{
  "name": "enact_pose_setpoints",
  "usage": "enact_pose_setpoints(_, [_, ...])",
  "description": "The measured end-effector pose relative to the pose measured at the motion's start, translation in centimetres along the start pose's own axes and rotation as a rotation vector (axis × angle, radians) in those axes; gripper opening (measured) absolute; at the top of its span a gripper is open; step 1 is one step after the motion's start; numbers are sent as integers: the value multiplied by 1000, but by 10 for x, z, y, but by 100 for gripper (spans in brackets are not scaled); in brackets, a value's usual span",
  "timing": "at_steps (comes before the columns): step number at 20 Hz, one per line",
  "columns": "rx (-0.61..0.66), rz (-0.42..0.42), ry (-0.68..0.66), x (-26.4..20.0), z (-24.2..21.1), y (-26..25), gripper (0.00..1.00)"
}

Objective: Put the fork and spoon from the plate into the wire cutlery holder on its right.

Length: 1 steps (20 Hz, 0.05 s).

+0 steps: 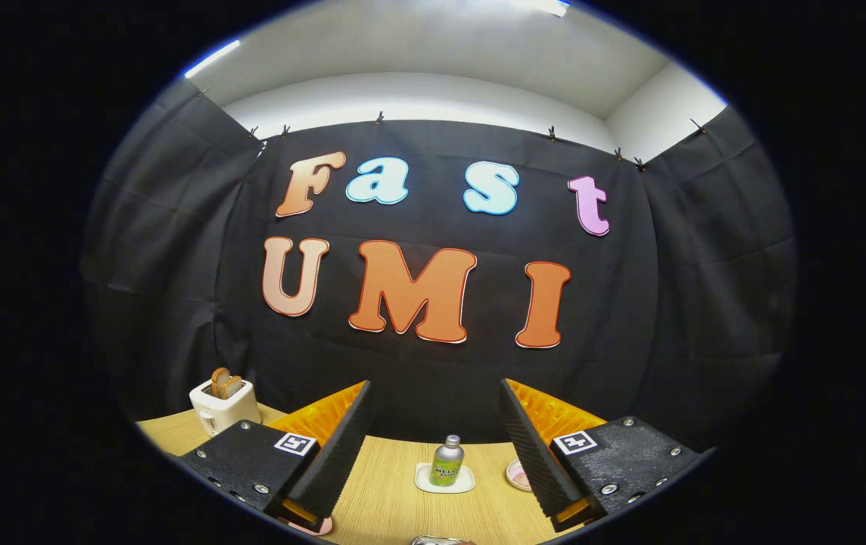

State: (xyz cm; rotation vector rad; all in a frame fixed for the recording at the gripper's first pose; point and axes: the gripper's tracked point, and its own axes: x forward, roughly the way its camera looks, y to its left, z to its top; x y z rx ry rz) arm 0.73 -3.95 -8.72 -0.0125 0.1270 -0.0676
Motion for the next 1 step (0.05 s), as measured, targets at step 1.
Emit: enact_pose_setpoints(1, [1, -1, 1, 0, 0, 0, 98])
